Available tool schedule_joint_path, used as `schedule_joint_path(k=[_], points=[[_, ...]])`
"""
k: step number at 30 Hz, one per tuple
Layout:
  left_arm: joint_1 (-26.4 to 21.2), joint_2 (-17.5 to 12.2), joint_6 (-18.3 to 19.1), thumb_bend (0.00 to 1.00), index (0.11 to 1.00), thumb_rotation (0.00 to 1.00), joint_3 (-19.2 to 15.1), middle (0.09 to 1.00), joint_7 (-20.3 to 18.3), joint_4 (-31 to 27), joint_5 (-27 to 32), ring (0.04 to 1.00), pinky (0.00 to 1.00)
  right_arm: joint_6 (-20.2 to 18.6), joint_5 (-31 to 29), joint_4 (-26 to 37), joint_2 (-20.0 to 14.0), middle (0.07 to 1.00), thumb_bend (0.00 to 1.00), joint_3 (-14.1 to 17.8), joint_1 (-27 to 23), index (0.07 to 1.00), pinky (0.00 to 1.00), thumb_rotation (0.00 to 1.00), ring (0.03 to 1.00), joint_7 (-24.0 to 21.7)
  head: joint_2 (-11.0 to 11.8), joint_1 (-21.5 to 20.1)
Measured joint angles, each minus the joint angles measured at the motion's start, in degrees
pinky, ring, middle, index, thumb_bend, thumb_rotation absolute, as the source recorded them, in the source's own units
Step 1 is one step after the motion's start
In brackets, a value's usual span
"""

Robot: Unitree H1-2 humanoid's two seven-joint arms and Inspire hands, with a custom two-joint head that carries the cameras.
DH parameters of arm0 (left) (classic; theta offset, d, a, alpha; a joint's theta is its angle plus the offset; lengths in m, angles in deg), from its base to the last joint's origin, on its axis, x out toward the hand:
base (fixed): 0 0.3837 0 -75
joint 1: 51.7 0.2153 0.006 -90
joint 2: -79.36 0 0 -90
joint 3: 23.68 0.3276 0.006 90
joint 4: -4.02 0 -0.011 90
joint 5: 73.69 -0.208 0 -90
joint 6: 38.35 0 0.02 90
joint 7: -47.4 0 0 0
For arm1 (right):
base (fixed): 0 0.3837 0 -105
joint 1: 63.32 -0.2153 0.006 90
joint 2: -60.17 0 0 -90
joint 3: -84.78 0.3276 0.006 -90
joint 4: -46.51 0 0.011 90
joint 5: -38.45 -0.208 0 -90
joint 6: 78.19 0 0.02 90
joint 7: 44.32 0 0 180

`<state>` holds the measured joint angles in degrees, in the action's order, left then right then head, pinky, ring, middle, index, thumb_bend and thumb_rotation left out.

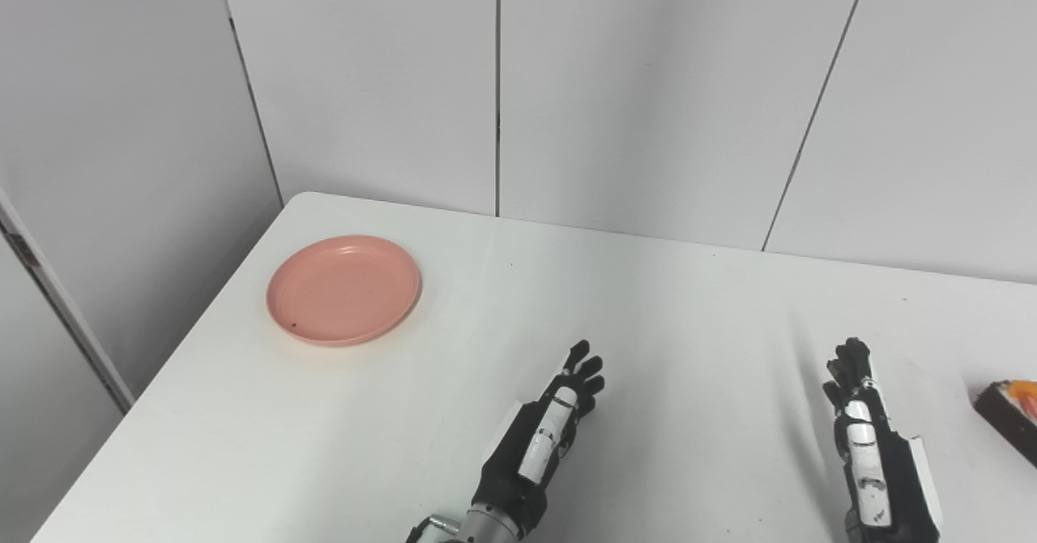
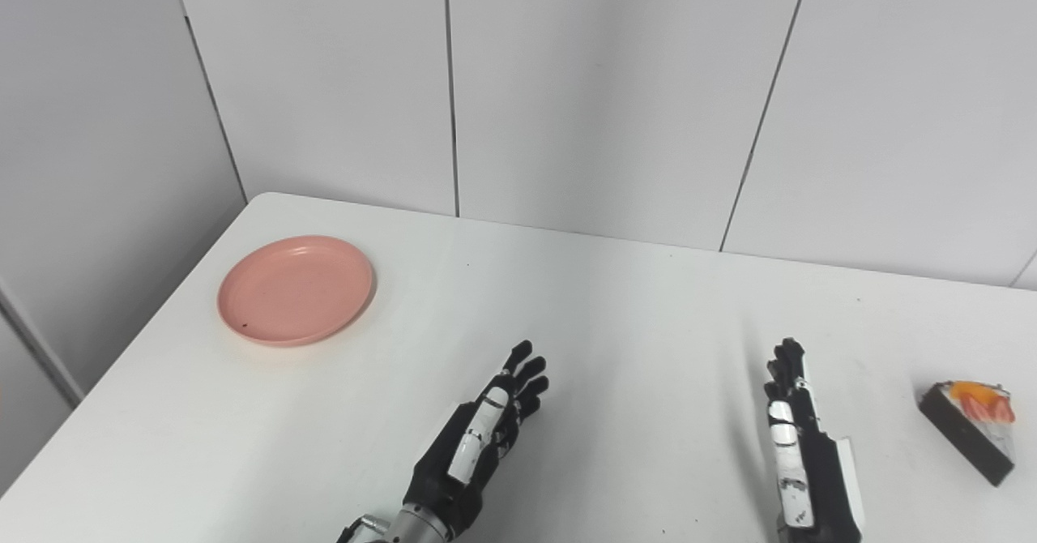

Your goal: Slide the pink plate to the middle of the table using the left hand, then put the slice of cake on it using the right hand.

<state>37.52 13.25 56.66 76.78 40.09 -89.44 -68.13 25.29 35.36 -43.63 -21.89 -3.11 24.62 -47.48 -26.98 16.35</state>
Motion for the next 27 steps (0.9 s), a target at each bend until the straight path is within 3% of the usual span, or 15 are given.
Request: schedule_joint_path(k=[9,16,27], points=[[-0.10,-0.28,7.59,0.47,0.958,1.00,-1.66,0.957,0.00,-9.59,3.39,0.974,0.99,1.94,0.03,-0.83,-0.19,1.000,0.33,0.05,-0.45,1.000,1.00,1.00,1.000,-0.03,-0.17,0.26],[-3.73,-0.94,11.96,0.45,0.955,1.00,-4.08,0.961,0.16,-15.21,5.95,0.970,1.00,2.65,-0.10,-1.33,-0.42,1.000,0.33,0.03,-0.88,1.000,1.00,1.00,0.999,-0.11,-0.35,0.62],[-9.35,-3.89,15.89,0.42,0.948,1.00,-9.73,0.945,1.92,-17.14,7.01,0.947,1.00,3.08,-0.12,-1.90,-0.78,1.000,0.34,0.01,-1.25,1.000,1.00,1.00,0.994,-0.14,0.00,1.84]])
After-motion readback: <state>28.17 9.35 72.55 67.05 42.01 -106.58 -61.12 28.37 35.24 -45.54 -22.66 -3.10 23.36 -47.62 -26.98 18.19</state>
